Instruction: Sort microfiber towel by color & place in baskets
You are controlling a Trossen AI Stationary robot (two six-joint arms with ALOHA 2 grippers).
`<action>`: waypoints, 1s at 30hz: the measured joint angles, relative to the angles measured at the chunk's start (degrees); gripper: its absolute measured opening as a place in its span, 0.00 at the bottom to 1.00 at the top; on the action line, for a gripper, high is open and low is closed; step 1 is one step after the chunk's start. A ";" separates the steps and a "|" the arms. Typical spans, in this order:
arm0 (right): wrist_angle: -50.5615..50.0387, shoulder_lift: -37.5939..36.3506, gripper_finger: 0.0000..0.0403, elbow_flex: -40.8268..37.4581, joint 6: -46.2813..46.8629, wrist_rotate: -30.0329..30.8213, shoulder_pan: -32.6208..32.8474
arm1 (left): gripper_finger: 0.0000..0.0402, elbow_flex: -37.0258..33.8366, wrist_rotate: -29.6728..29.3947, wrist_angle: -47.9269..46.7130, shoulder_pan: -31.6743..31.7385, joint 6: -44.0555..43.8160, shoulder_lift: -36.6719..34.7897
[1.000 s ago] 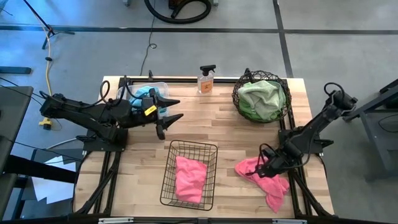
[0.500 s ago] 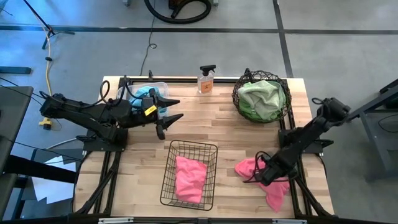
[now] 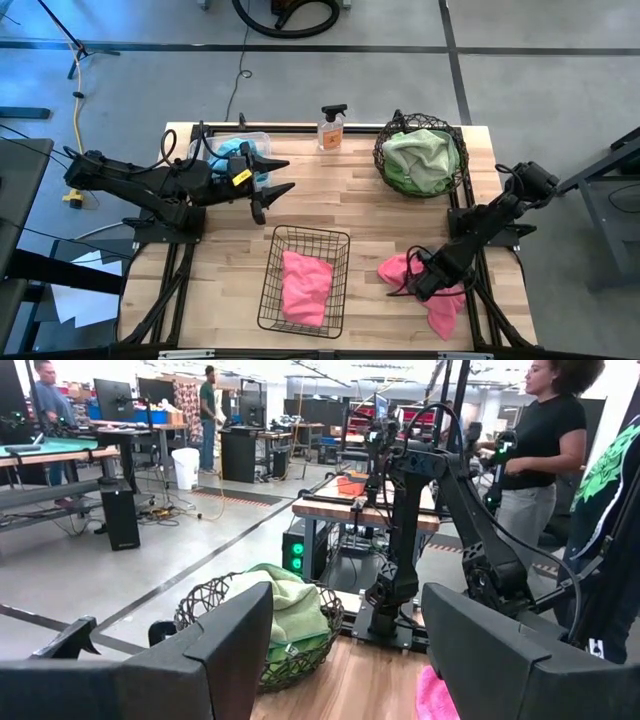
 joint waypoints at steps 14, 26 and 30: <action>1.86 0.13 0.04 -0.05 -6.23 2.42 -0.02 | 0.61 0.00 0.00 0.02 -0.07 -0.12 0.00; -7.27 -2.73 0.00 6.98 -14.88 10.70 0.07 | 0.61 0.07 0.02 3.26 -0.07 -2.64 -3.48; -12.88 -5.78 0.00 10.91 -17.78 15.30 0.17 | 0.61 0.07 0.31 3.58 -0.07 -3.34 -5.09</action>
